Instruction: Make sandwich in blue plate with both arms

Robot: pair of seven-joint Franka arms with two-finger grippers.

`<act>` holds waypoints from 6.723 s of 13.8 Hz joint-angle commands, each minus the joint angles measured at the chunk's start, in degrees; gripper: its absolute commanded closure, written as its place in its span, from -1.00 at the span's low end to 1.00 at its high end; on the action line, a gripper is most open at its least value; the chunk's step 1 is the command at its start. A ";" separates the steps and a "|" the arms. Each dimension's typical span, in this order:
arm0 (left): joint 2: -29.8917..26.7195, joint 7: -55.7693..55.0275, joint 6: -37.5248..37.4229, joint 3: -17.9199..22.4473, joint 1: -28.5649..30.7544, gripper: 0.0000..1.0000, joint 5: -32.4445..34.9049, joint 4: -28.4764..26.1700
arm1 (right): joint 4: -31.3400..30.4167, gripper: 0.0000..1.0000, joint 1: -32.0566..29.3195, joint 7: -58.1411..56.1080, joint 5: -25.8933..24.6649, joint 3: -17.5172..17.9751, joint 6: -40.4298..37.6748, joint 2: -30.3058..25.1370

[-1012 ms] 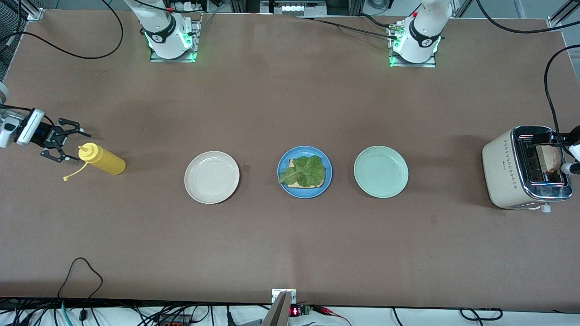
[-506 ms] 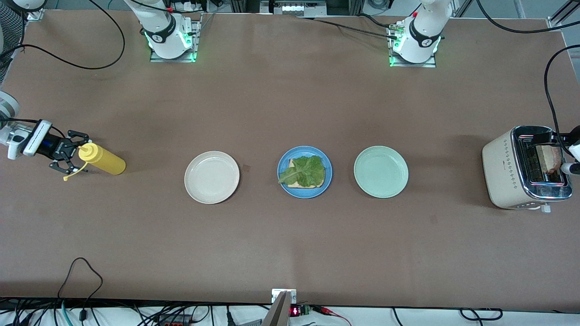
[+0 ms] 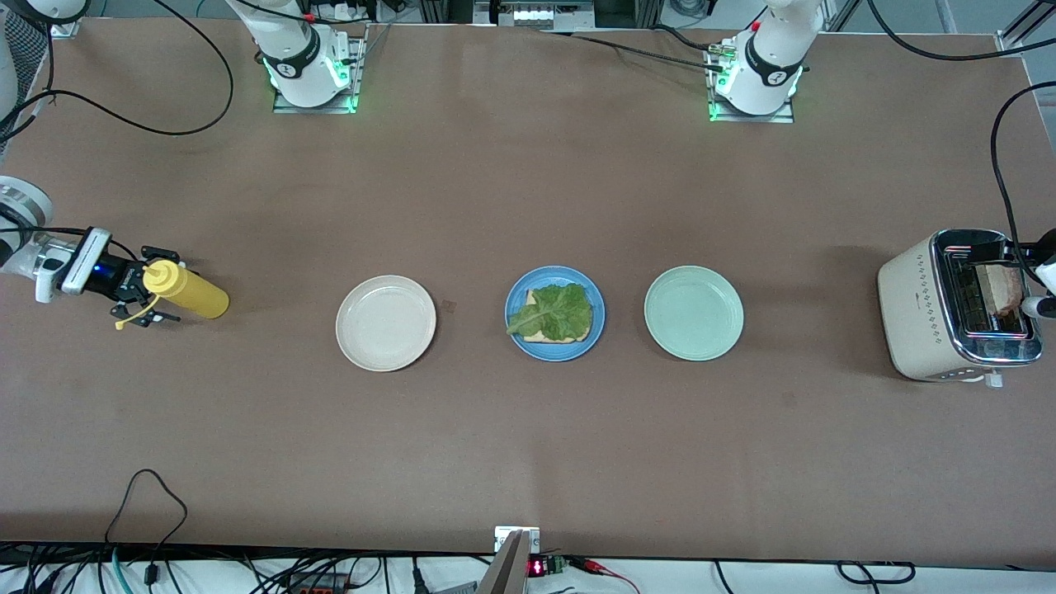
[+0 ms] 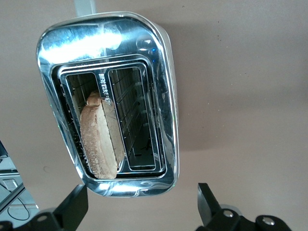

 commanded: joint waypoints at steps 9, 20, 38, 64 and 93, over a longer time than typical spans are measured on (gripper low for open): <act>-0.65 0.54 -0.93 -0.36 0.06 -1.00 0.86 0.06 | 0.53 0.88 2.60 -0.61 0.40 2.21 1.68 1.46; -0.65 0.54 -0.93 -0.27 0.06 -1.00 0.86 0.06 | 0.88 1.00 9.79 19.93 -15.06 10.91 4.58 -10.40; -0.65 0.63 -0.93 -0.27 0.15 -1.00 0.86 0.06 | 1.14 1.00 49.96 78.20 -49.58 10.64 29.00 -17.18; 2.51 1.07 4.78 0.26 1.91 -0.99 0.94 -0.03 | 0.09 1.00 40.35 60.44 -40.24 4.14 14.63 -26.91; 1.73 4.94 -10.66 -9.57 3.40 0.99 5.69 8.92 | 4.48 -0.17 -6.36 1.32 -7.77 8.71 -9.74 4.01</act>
